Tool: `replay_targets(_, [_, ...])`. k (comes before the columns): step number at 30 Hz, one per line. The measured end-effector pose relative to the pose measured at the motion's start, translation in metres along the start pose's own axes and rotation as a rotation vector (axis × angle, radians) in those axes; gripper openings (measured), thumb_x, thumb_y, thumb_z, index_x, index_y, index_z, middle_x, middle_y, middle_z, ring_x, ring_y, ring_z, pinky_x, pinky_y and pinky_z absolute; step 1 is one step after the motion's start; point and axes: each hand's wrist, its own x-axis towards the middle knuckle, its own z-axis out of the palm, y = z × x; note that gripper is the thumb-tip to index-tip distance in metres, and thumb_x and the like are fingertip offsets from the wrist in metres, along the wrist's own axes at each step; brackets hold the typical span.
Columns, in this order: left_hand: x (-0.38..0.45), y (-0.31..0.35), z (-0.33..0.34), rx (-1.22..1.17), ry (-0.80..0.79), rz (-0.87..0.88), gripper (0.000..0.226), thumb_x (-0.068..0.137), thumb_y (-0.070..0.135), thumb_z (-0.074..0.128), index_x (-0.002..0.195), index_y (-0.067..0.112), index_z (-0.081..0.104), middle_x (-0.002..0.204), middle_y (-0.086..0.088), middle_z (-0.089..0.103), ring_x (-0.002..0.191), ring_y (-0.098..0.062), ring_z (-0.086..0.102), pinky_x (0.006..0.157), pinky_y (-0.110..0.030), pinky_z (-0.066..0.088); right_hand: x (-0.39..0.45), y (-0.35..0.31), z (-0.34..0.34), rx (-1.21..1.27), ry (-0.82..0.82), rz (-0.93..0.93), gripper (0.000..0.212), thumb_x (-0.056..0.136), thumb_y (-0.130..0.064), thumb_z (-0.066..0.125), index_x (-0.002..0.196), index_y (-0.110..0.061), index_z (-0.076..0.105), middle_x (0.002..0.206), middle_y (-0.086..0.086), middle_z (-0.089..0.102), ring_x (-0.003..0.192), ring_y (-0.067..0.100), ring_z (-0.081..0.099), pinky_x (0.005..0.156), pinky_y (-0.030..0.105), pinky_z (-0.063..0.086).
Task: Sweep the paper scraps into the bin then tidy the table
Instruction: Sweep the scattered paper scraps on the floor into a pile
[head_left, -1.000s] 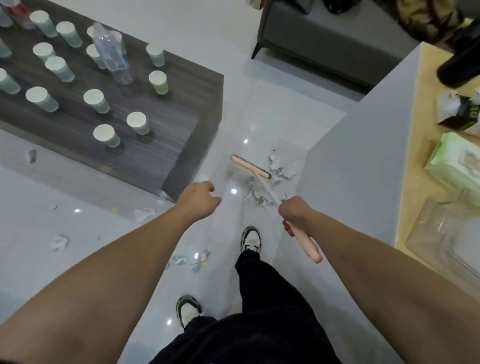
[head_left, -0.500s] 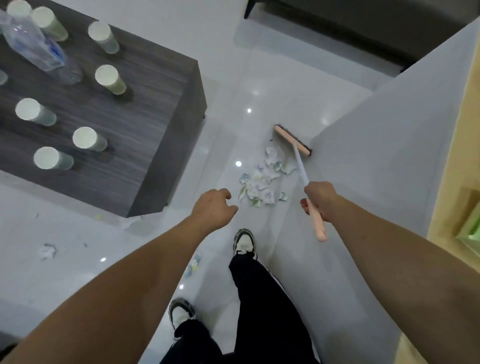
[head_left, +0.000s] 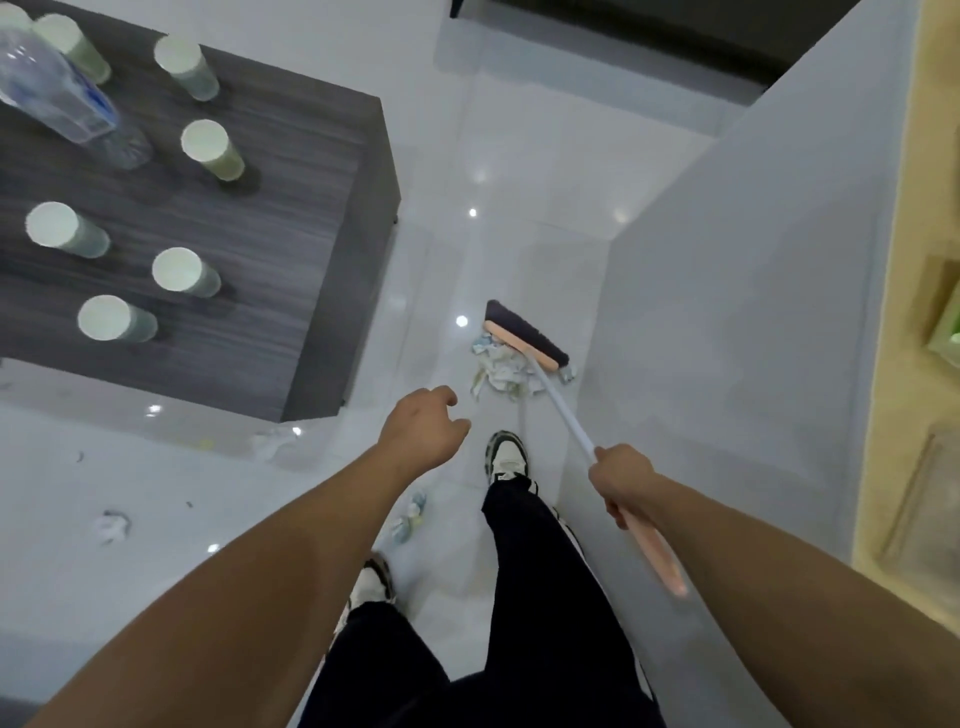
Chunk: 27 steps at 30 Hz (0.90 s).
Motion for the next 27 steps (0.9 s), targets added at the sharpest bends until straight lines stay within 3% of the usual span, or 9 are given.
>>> replay_targets(3, [-0.029, -0.036, 0.005, 0.043, 0.006, 0.036, 0.048, 0.086, 0.041, 0.057, 0.130, 0.022, 0.053, 0.125, -0.004, 0.058, 0.110, -0.023, 0.054, 0.079, -0.028, 0.039, -0.030, 0.009, 0.057, -0.036, -0.041, -0.026, 0.033, 0.090, 0.002, 0.035, 0.116, 0.001, 0.055, 0.063, 0.017, 0.059, 0.027, 0.023, 0.051, 0.030, 0.026, 0.044])
replay_targets(6, [-0.062, -0.077, 0.017, 0.087, -0.032, 0.060, 0.048, 0.086, 0.041, 0.058, 0.130, 0.021, 0.053, 0.126, -0.005, 0.058, 0.112, -0.024, 0.054, 0.080, -0.029, 0.040, -0.062, 0.022, 0.125, -0.017, -0.065, -0.015, 0.033, 0.091, -0.003, 0.037, 0.119, -0.002, 0.054, 0.075, 0.014, 0.057, 0.042, 0.023, 0.054, 0.036, 0.030, 0.047])
replay_targets(10, [-0.101, -0.122, 0.031, 0.094, -0.060, 0.039, 0.044, 0.086, 0.038, 0.058, 0.126, 0.021, 0.055, 0.123, -0.006, 0.059, 0.109, -0.025, 0.055, 0.079, -0.028, 0.041, -0.105, 0.040, 0.208, 0.046, -0.107, 0.021, 0.036, 0.088, -0.007, 0.035, 0.120, -0.009, 0.052, 0.085, 0.019, 0.059, 0.044, 0.025, 0.057, 0.035, 0.028, 0.047])
replay_targets(15, [-0.135, -0.135, 0.037, 0.082, -0.066, 0.040, 0.033, 0.085, 0.034, 0.057, 0.116, 0.024, 0.059, 0.109, -0.003, 0.063, 0.089, -0.019, 0.054, 0.062, -0.026, 0.039, -0.147, 0.053, 0.263, -0.037, -0.156, -0.021, 0.043, 0.086, -0.010, 0.036, 0.124, -0.007, 0.057, 0.078, 0.011, 0.056, 0.037, 0.018, 0.055, 0.032, 0.023, 0.043])
replay_targets(18, [-0.151, -0.134, 0.038, 0.042, -0.024, 0.059, 0.032, 0.083, 0.033, 0.057, 0.112, 0.021, 0.061, 0.099, -0.001, 0.062, 0.082, -0.017, 0.052, 0.058, -0.028, 0.036, -0.164, 0.063, 0.272, 0.048, -0.129, -0.016, 0.052, 0.083, -0.007, 0.035, 0.129, -0.012, 0.058, 0.073, 0.015, 0.061, 0.034, 0.022, 0.054, 0.034, 0.030, 0.049])
replay_targets(23, [-0.178, -0.126, 0.047, 0.026, 0.024, 0.049, 0.043, 0.087, 0.035, 0.057, 0.127, 0.019, 0.055, 0.117, -0.007, 0.064, 0.109, -0.025, 0.054, 0.074, -0.027, 0.035, -0.174, 0.084, 0.245, 0.143, -0.001, -0.072, 0.049, 0.085, -0.006, 0.036, 0.129, -0.009, 0.058, 0.072, 0.013, 0.057, 0.043, 0.021, 0.051, 0.045, 0.030, 0.049])
replay_targets(27, [-0.199, -0.112, 0.053, 0.021, 0.118, 0.019, 0.046, 0.085, 0.038, 0.058, 0.127, 0.020, 0.056, 0.124, -0.006, 0.060, 0.108, -0.024, 0.055, 0.076, -0.028, 0.037, -0.157, 0.095, 0.196, 0.319, 0.118, -0.089, 0.044, 0.086, -0.008, 0.041, 0.125, -0.015, 0.059, 0.088, 0.018, 0.062, 0.046, 0.025, 0.055, 0.042, 0.028, 0.049])
